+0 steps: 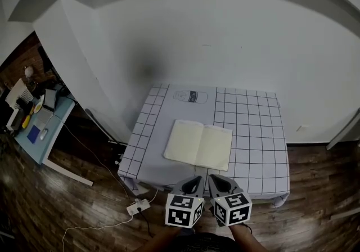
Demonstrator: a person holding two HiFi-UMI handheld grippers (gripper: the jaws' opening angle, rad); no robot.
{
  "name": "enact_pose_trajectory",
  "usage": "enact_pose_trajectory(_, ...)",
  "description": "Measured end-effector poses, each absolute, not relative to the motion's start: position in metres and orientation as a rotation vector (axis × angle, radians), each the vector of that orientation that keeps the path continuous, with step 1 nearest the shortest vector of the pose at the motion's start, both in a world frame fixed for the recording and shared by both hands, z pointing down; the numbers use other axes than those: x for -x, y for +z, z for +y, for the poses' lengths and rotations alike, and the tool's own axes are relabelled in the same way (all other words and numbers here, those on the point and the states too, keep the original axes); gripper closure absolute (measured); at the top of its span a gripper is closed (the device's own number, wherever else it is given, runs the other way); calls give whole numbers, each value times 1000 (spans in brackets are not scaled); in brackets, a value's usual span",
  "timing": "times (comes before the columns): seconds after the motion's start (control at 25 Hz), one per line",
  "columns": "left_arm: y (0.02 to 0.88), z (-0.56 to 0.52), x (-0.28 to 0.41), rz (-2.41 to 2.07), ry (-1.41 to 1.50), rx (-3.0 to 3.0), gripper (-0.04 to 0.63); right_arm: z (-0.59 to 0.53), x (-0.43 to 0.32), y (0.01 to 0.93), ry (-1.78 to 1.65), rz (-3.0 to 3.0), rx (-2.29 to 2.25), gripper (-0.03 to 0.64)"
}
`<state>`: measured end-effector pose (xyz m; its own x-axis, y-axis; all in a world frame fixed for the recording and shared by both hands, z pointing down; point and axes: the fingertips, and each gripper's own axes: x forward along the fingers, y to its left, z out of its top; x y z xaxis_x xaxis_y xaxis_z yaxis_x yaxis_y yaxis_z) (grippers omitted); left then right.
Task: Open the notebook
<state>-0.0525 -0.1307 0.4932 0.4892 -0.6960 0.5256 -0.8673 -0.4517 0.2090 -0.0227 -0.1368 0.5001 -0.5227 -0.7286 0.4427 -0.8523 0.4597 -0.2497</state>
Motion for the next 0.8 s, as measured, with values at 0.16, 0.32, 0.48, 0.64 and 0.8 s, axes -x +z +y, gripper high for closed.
enact_pose_trajectory(0.16,491,-120,39,-1299,507,-2290,584,-126,9,497,635,-2452,-1362,604)
enact_pose_trajectory(0.32,490,-112,30,-1306,509,-2287,584,-121,-2,493,629,-2464,-1374,604)
enact_pose_trajectory(0.48,487,-107,26,-1322,513,-2283,584,-116,-6,490,626,-2479,-1370,604)
enact_pose_trajectory(0.64,486,-105,24,-1335,520,-2280,584,-114,-9,489,624,-2488,-1363,604)
enact_pose_trajectory(0.8,486,-103,22,-1340,524,-2281,584,-112,-11,487,621,-2495,-1361,604)
